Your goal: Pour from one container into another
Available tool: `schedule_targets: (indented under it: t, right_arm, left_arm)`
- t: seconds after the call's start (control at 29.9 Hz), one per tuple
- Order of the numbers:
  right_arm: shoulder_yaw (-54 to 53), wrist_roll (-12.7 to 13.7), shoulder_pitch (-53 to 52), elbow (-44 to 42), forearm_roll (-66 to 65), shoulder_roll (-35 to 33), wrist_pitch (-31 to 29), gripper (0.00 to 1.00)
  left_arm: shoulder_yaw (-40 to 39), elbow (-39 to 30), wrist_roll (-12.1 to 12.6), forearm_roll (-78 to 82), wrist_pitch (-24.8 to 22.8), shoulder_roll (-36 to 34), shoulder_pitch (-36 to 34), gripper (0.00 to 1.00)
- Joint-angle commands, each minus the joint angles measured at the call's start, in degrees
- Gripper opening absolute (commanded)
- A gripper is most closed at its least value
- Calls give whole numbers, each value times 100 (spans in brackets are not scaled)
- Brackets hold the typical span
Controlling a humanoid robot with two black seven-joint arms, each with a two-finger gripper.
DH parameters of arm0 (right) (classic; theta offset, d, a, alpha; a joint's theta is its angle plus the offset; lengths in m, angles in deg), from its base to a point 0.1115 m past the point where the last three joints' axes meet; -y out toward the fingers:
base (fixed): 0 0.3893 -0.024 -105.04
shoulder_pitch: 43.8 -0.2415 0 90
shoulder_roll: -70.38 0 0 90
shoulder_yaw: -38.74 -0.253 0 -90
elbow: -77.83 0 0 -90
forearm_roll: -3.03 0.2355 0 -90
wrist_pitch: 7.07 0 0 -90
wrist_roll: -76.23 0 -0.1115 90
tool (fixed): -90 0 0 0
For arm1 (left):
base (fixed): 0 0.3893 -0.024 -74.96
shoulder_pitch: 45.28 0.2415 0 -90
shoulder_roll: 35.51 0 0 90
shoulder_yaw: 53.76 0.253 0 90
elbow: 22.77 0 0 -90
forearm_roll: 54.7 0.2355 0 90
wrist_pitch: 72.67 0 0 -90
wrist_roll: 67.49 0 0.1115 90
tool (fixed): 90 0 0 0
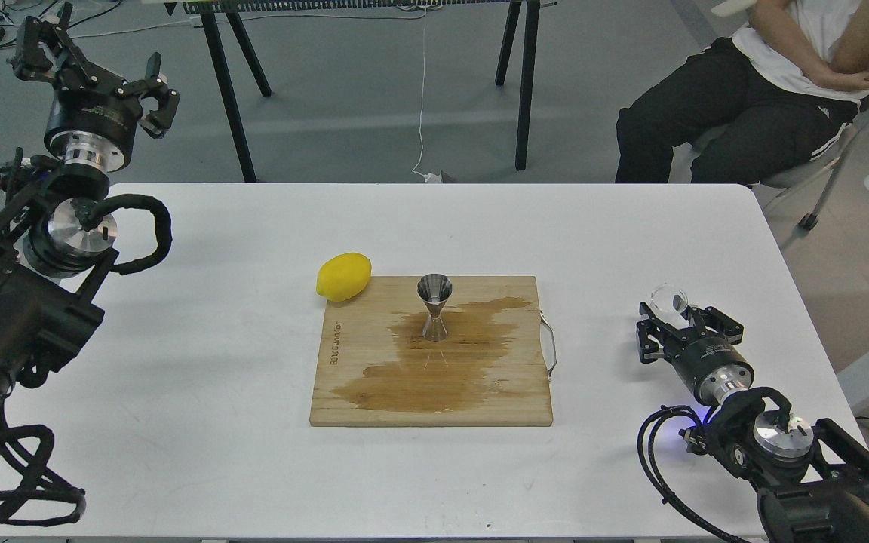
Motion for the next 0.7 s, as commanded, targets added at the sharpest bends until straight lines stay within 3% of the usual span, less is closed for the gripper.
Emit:
schedule_targets:
  t: [0.0, 0.3, 0.47, 0.67]
  right_arm:
    - [27, -8, -24, -41, -9, 43, -4, 57]
    - [19, -17, -94, -420, -9, 131, -22, 70]
    - [36, -8, -94, -411, -9, 140, -144, 63]
    - [80, 1, -94, -420, -9, 140, -233, 42]
  left_arm:
    - [0, 3, 1, 0, 0, -9, -6, 100]
    - [0, 3, 1, 0, 0, 0, -6, 100]
    - [0, -5, 1, 0, 0, -9, -6, 100]
    - [0, -5, 1, 0, 0, 0, -6, 100]
